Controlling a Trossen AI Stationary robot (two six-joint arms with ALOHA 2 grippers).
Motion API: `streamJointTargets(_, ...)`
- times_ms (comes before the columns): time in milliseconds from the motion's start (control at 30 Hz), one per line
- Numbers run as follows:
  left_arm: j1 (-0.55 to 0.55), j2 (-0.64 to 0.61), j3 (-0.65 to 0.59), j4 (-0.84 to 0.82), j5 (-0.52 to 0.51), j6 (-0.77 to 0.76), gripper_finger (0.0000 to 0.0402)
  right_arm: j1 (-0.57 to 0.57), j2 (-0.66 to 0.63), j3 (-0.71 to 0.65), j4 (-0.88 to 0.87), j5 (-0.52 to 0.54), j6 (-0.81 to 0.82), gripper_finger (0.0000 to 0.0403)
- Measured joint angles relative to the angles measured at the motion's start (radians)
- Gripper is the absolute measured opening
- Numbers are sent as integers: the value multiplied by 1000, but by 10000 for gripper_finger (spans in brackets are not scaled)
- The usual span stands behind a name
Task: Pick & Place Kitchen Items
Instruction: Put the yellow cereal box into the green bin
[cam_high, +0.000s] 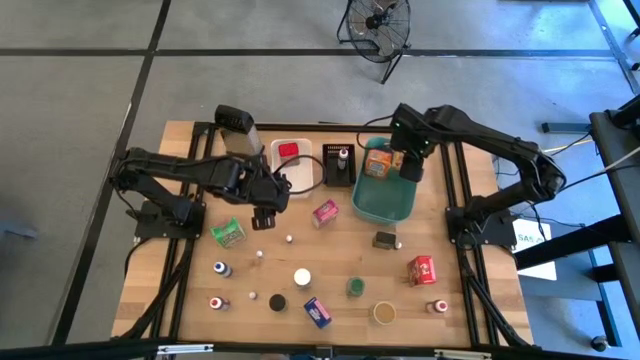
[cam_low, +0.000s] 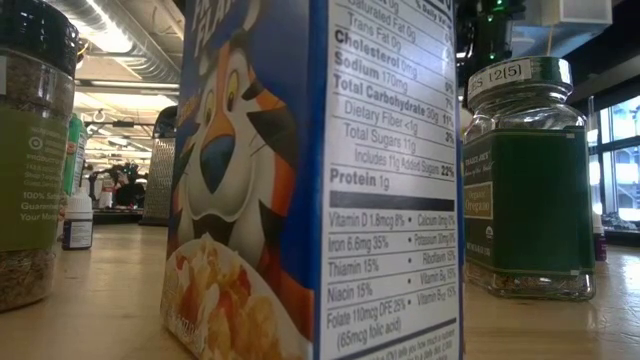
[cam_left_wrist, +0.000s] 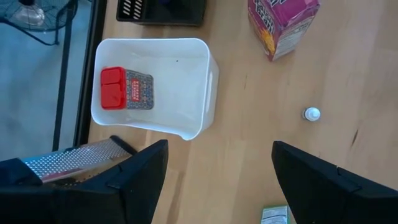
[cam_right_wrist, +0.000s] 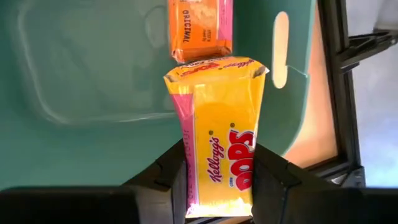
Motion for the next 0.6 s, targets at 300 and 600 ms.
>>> streamJointTargets(300,-18,0,0,0,-5,-4,283,-34,65,-13,15,-8,0,127)
streamJointTargets(600,-17,0,0,-2,-6,-11,283,-57,79,-111,108,-4,-19,127)
